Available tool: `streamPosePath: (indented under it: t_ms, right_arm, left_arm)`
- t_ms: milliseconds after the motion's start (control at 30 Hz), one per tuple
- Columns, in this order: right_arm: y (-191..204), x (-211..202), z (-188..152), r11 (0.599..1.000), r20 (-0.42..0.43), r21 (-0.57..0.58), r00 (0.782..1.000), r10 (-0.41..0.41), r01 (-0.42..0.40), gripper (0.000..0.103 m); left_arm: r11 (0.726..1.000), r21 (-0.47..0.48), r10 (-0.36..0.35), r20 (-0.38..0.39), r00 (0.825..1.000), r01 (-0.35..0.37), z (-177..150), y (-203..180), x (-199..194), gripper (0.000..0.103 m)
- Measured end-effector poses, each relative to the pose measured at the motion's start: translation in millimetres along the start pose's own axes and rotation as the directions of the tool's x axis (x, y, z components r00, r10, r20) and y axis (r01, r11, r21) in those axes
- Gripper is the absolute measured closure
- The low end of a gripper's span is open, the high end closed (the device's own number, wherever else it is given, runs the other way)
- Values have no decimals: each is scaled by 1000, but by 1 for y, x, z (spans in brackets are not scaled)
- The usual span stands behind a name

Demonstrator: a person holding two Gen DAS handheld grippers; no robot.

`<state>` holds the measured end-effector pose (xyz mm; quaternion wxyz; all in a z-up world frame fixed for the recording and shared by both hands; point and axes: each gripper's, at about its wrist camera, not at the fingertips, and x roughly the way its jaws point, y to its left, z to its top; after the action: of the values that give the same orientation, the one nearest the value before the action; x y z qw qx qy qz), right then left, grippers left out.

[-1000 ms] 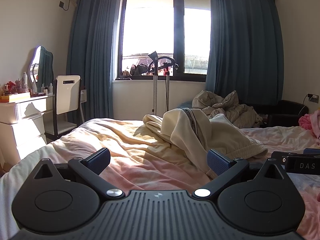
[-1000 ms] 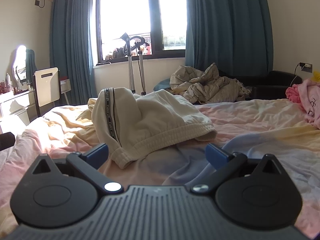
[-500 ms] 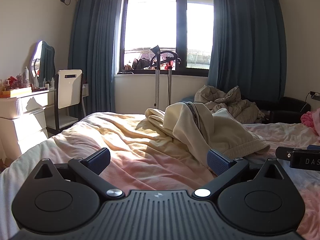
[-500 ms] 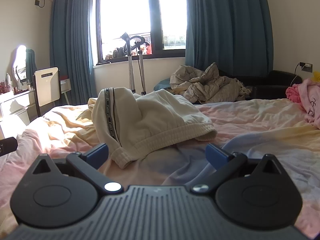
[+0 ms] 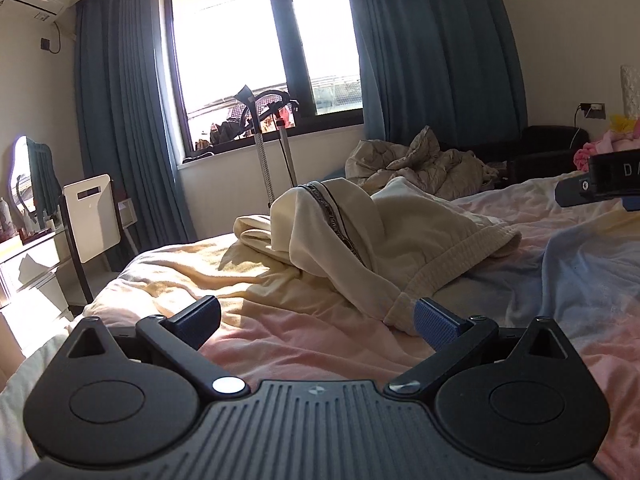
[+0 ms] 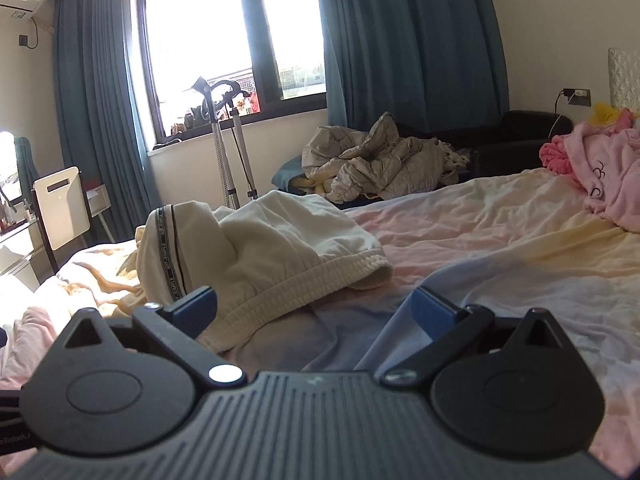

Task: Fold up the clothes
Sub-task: 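Grasp the cuff of the cream sweatpants with the left gripper while the right gripper approaches the other cuff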

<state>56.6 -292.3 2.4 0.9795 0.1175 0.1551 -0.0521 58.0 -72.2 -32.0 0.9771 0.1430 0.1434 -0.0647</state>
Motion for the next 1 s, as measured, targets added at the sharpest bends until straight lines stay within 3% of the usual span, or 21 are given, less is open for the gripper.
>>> streamPosePath:
  t_ms: [100,267,467,500,533,600,667,700,767,867,1000]
  right_arm:
    - [-14,3,7,999,24,39,1000,-14,13,0]
    - [-29,16,4,998,8,67,1000,-20,19,0]
    - [-37,44,-3,993,-30,116,1000,7,-4,0]
    - [-38,47,-4,993,-32,119,999,9,-5,0]
    - [-39,50,-5,992,-35,124,999,14,-10,0]
    - [-41,56,-7,990,-34,137,999,25,-20,0]
    - [-42,61,-9,990,-37,140,999,26,-21,0]
    - [-43,62,-10,989,-38,146,999,30,-24,0]
    - [-42,62,-9,988,-27,151,999,36,-31,0]
    - [-39,57,-8,993,-1,117,999,34,-34,0]
    - [-32,50,-8,997,3,70,1000,30,-31,0]
  left_arm:
    - [997,73,-21,-35,999,24,-2,-30,36,0]
    - [985,172,23,-113,993,-3,-21,-72,98,5]
    - [989,109,117,-151,982,-101,-21,-68,147,16]
    - [991,84,119,-140,983,-108,-18,-65,151,23]
    - [991,62,125,-119,985,-118,-15,-62,152,30]
    - [991,7,134,-85,987,-134,-8,-55,152,53]
    - [988,-60,136,-88,987,-141,-1,-45,154,65]
    - [986,-76,140,-93,986,-147,1,-40,154,78]
    - [981,-110,153,-85,984,-162,6,-27,149,89]
    - [970,-179,163,-29,986,-166,15,-3,123,92]
    - [958,-263,130,27,991,-119,30,34,67,93]
